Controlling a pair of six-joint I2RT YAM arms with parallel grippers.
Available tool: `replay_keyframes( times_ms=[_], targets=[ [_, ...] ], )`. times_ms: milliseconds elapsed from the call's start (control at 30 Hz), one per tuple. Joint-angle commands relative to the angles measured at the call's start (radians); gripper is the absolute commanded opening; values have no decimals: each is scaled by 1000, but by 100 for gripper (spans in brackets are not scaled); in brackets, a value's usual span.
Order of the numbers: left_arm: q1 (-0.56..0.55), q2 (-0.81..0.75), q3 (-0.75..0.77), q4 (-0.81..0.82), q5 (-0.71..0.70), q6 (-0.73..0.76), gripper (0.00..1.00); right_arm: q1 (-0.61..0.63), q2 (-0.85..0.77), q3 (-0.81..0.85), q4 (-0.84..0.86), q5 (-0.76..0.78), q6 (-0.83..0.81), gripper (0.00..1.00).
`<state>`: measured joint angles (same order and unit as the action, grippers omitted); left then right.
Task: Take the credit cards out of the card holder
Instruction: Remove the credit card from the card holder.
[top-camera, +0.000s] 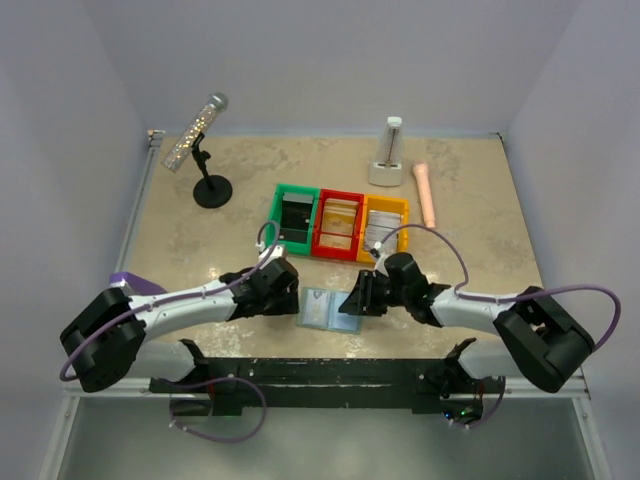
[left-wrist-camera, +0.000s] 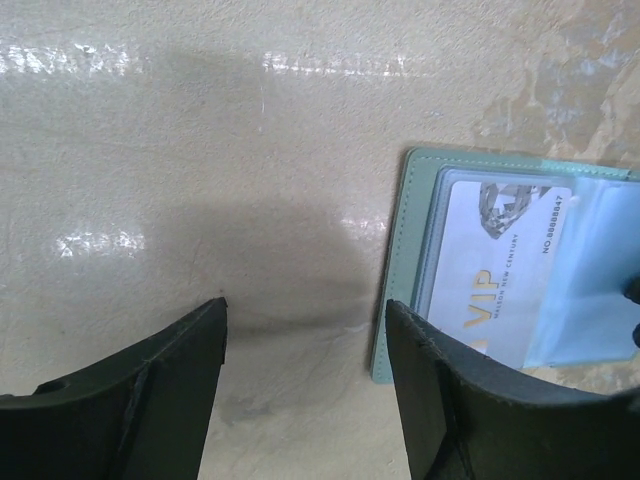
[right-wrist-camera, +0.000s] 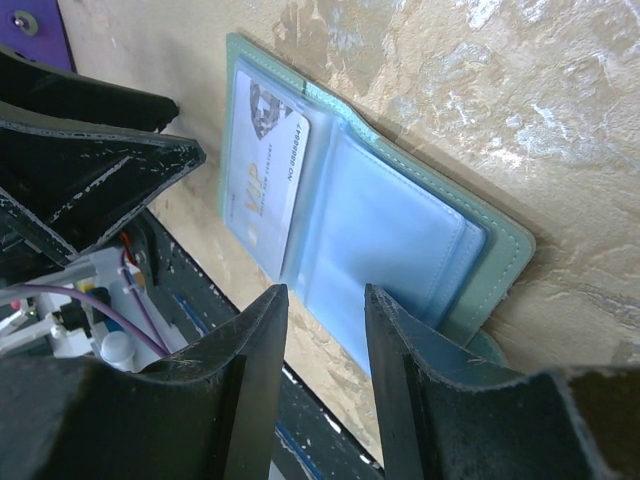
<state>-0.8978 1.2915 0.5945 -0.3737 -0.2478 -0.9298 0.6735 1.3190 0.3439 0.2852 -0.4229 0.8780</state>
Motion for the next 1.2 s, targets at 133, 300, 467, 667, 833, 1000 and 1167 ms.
replay_keyframes(
  times_ms=[133,300,467,667,833,1000,1167],
  targets=[
    [-21,41,44,-1,25,88,66,0,-46,52,-76,-7,-56,42],
    [-61,129,94,-13,22,91,56,1,-66,61,-113,-1,-74,42],
    [-76,176,120,-44,-4,77,54,0,-98,70,-165,13,-100,42],
    [-78,224,139,-65,-13,62,48,0,-133,81,-190,22,-108,42],
    [-85,221,114,-36,15,25,47,0,-109,87,-146,-3,-71,42],
    [-96,218,93,-18,28,-6,45,1,-29,87,-43,-45,-8,42],
    [-105,207,61,-8,31,-29,40,4,16,87,-4,-56,13,43]
  ],
)
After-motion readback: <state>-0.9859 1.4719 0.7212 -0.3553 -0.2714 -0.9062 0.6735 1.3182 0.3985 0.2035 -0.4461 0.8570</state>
